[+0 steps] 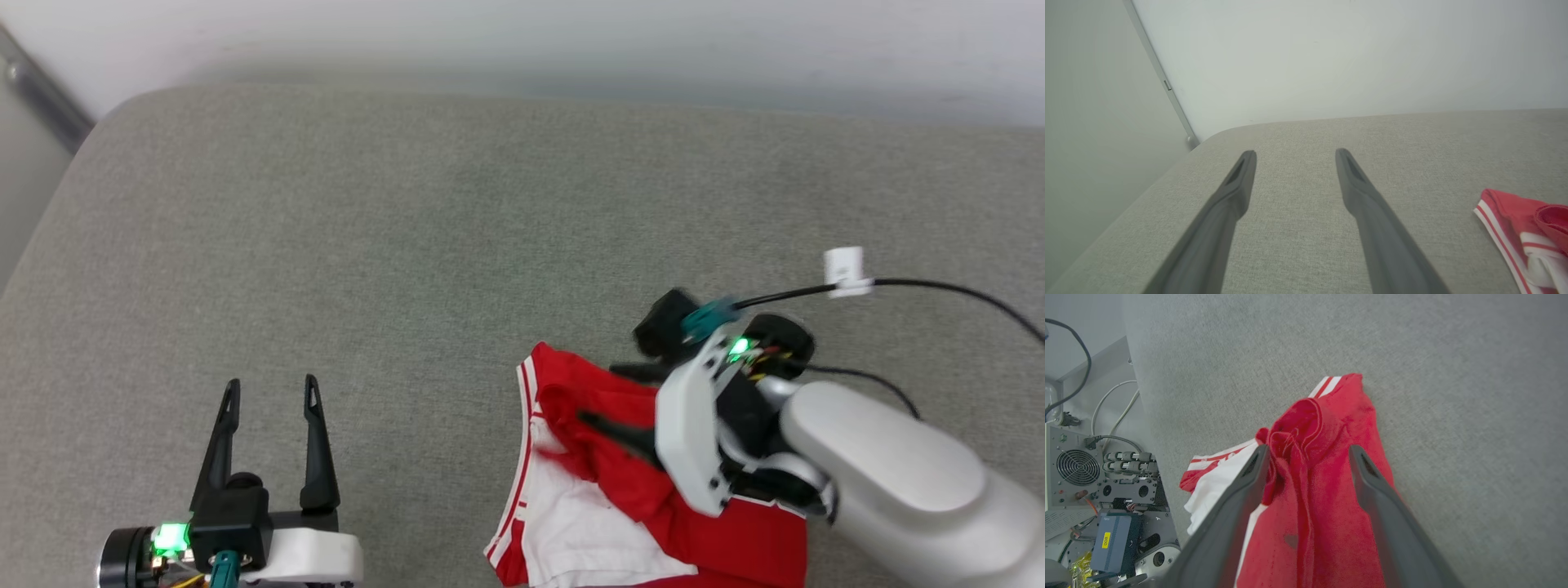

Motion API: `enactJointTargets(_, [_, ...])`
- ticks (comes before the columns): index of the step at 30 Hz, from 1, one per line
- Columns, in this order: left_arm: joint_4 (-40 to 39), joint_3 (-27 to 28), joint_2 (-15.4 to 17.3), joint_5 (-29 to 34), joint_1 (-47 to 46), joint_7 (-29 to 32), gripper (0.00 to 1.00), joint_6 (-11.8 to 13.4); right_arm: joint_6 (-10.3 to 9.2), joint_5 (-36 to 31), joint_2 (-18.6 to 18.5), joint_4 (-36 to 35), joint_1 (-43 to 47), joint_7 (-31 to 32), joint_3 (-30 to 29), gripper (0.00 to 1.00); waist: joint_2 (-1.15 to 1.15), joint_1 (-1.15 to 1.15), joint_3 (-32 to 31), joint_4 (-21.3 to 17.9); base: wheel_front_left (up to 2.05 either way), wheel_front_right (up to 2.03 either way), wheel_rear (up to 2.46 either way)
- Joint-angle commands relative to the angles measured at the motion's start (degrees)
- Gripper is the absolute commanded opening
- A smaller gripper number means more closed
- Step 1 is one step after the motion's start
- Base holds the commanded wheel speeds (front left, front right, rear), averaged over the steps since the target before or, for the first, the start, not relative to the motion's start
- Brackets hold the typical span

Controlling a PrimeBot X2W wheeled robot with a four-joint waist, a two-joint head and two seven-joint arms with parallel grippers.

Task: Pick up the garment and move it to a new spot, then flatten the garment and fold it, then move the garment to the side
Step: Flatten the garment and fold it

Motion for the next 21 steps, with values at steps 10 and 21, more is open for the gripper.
enactJointTargets(10, [-1.22,0.79,0.55,-0.12,3.29,-0.12,1.0,0.79,-0.07,-14.46,-5.1,-0.32,5.68,-27.67,-22.09,1.0,0.0,0.0,-3.3,-5.1,0.0,0.0,0.0])
enactJointTargets(21, [-1.42,1.04,0.45,-0.25,3.96,-0.12,1.0,0.58,-0.06,-35.38,4.63,-6.33,24.8,-37.04,-54.73,1.0,0.0,0.0,-4.24,-7.56,0.0,0.0,0.0])
